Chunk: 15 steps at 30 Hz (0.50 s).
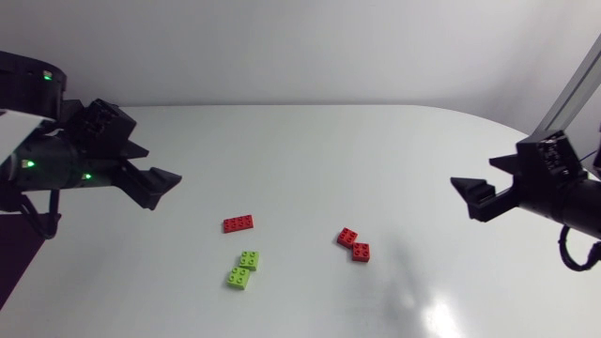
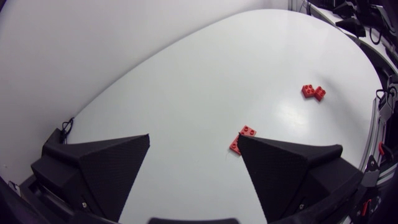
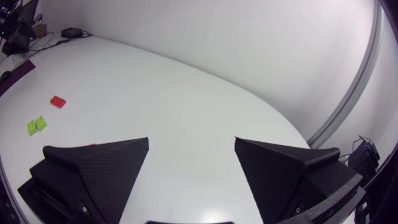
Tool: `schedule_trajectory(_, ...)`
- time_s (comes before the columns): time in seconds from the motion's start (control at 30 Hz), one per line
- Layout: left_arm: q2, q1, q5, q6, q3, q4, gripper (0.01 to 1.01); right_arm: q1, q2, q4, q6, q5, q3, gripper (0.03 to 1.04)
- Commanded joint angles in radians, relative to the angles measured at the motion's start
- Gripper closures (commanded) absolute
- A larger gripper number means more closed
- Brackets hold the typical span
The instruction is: Separate the duplo bricks
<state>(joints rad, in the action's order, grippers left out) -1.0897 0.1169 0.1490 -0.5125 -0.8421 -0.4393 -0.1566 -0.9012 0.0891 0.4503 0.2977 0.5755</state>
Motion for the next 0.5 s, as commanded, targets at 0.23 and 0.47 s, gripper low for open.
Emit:
schedule_trajectory(0.23,0.277,0.061,-0.181,0.152,0.113,-0.016,0.041,-0.014,0.324,0.13,-0.145,-0.023,-0.025,0.07)
schedule_trajectory(0.47,0.421,0.127,-0.258,0.172,0.172,-0.079,0.041,0.017,0.441,0.173,-0.137,-0.086,-0.045,0.07)
